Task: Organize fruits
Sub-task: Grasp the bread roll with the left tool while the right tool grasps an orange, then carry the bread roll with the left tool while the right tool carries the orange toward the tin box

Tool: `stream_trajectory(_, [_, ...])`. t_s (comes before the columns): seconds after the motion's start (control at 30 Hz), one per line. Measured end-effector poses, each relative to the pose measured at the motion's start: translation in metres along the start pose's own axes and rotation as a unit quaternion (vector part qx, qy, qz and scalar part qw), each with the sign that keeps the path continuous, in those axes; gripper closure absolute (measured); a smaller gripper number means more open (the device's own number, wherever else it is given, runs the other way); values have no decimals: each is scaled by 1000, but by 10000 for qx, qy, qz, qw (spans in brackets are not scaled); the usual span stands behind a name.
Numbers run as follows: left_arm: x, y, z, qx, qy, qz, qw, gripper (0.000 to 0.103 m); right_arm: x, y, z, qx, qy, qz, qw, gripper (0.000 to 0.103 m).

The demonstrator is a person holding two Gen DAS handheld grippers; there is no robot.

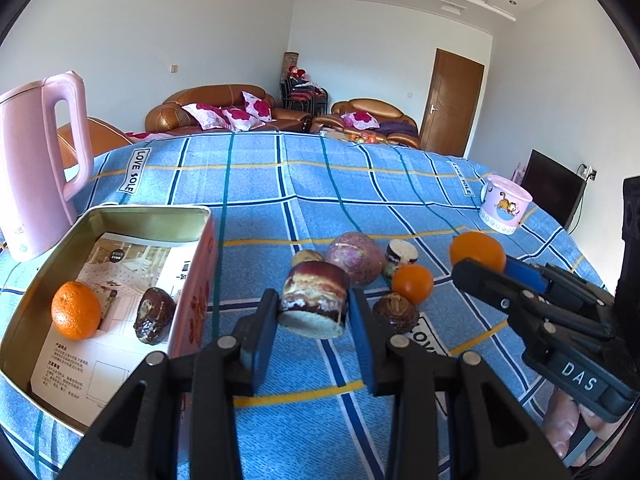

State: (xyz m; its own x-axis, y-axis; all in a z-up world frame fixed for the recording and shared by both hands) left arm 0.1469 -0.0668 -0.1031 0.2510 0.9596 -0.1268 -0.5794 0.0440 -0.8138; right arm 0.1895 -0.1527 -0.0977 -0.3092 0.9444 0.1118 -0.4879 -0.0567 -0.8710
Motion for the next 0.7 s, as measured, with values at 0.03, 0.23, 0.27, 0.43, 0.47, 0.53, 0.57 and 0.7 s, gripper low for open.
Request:
stream_trajectory(0.03, [0, 0, 1, -24, -20, -8, 10000, 65, 0, 0, 0, -17, 0, 10, 10000, 69])
stream_trajectory(0.23, [0, -2, 5, -151, -106, -43, 9998, 65, -1, -1, 5, -102, -7, -3, 9999, 69])
stream_trajectory(0.27, [0, -3, 6, -176, -124, -44, 9998, 65, -1, -1, 5, -116, -5, -4, 9999, 69])
stream_trajectory(0.43, [-1, -4, 10, -293, -179, -65, 9994, 65, -2, -2, 10, -222, 20, 2, 9998, 69])
stream_trajectory(0.47, [-1, -4, 11, -309, -189, -70, 9993, 65, -2, -2, 11, -244, 18, 9, 9997, 69])
stream_trajectory(0.53, [-1, -5, 12, -340, -213, -76, 9992, 65, -2, -2, 13, -289, 23, 19, 9996, 69])
stream_trajectory(0.57, [-1, -5, 13, -359, -224, -80, 9991, 65, -2, -3, 14, -310, 21, 22, 9995, 69])
stream_trajectory(0.7, [-1, -6, 16, -453, -269, -104, 9986, 66, -1, -3, 17, -386, 20, 29, 9992, 69])
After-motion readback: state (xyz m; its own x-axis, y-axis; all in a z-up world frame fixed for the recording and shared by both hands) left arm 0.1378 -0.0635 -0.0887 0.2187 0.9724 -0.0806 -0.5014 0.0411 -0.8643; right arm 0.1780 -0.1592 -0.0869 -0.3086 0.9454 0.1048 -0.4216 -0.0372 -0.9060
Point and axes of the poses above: each gripper's, at about its wrist camera, not at the fingertips, and z roughly against the way its jaws point, x to its left, y to its underside, the point moved 8 cm from there along -z, roughly the way its jaws point, and after that the axes turned 1 degree about -y, right-handed, at the moved point
